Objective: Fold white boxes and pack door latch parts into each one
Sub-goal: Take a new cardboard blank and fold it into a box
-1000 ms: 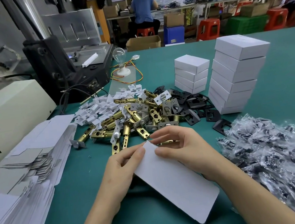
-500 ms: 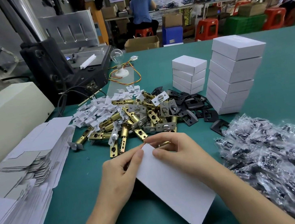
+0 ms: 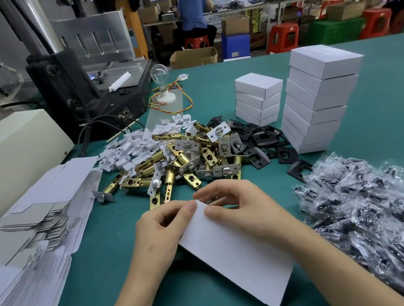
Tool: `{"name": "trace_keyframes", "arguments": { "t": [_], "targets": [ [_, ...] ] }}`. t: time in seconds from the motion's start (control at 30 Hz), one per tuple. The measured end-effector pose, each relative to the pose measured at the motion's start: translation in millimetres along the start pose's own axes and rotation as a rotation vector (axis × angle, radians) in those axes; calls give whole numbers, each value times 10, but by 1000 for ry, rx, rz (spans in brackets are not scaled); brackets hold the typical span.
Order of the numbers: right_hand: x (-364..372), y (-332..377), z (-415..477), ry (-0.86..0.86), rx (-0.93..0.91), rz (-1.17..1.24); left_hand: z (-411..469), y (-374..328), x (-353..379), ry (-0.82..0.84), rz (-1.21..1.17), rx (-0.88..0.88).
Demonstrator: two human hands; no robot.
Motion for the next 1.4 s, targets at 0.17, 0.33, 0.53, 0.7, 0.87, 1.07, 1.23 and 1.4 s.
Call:
{"name": "trace_keyframes", "arguments": {
  "t": [0.17,0.33,0.53,0.7,0.87,1.07,1.23,1.4],
  "targets": [
    [-4,-2,-4,-8,20,31,11,17,-2,14,-18,-19],
    [-7,-15,3,-6,44,31,8,20,-18,25,-20,-27],
    [23,-30,-4,-18,61,40,-9,19,-17,11,0,-20],
    [88,-36,-17,-29,65,20,-5,19,-22,15,-28,-67],
    [85,-23,-24,-33,55,44,-16,22,-14,37,-86,-92],
    [66,-4,-16,-55,11,50,-35,-19,12,43,-120,-127],
    [-143,-40,7,-225,42,140,-50,-99,86,4,-259,-123],
    [-137,-92,22,-215,83,104,-52,-88,91,13,-257,-117]
  ]
}}
Point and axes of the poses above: each hand's wrist, its own z-axis towards the middle knuckle, its own x-axis out of the palm, y = z × x, the point moved 4 cm from there along z, towards the middle knuckle, and after that the axes turned 11 degrees about z, right-handed, at the moved point
